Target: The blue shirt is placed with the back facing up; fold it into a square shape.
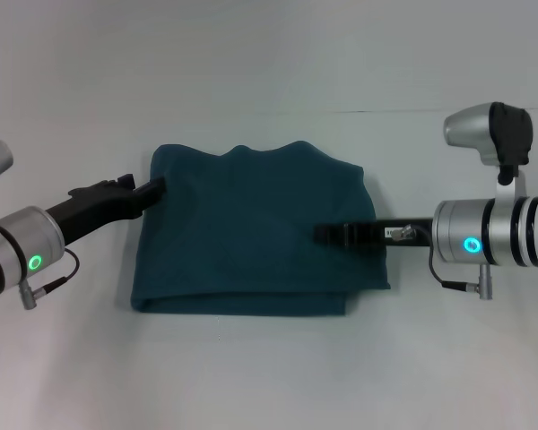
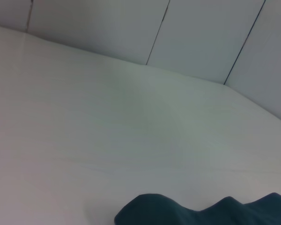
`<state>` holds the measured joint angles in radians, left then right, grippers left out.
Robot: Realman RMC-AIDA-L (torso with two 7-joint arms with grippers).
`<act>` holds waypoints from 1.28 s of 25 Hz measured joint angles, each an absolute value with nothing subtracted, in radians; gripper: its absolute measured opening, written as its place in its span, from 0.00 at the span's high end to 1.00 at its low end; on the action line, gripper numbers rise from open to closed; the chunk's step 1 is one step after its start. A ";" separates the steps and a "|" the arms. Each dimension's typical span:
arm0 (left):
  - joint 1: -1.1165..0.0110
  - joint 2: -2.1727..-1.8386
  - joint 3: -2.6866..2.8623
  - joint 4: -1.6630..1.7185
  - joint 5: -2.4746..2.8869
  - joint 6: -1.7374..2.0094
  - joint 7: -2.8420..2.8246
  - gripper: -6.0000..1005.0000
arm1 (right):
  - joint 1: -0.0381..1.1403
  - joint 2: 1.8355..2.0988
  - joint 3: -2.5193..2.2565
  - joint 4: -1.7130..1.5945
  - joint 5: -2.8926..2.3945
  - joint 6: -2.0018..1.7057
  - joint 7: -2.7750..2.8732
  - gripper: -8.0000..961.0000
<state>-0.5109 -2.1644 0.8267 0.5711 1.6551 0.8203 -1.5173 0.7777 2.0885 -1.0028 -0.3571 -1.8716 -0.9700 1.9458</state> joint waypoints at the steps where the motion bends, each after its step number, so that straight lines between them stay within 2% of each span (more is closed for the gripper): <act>1: -0.510 -2.164 0.827 0.570 1.655 0.821 -1.517 0.44 | 0.776 2.089 -1.009 -0.357 -1.871 -0.975 1.952 0.99; 7: -0.501 -2.166 0.827 0.570 1.655 0.822 -1.516 0.44 | 0.745 2.075 -1.019 -0.369 -1.872 -1.050 1.968 0.99; 14: -0.498 -2.166 0.828 0.569 1.655 0.823 -1.515 0.44 | 0.700 2.072 -1.009 -0.450 -1.867 -1.132 1.967 0.99; 24: -0.503 -2.166 0.829 0.569 1.655 0.824 -1.515 0.44 | 0.755 2.091 -1.046 -0.409 -1.873 -0.989 1.969 0.99; 32: -0.509 -2.166 0.828 0.569 1.655 0.820 -1.515 0.44 | 0.790 2.095 -1.105 -0.337 -1.869 -0.869 1.970 0.99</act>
<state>-0.5089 -2.1660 0.8282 0.5691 1.6549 0.8201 -1.5155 0.7905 2.0951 -1.1049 -0.3366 -1.8685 -0.8685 1.9701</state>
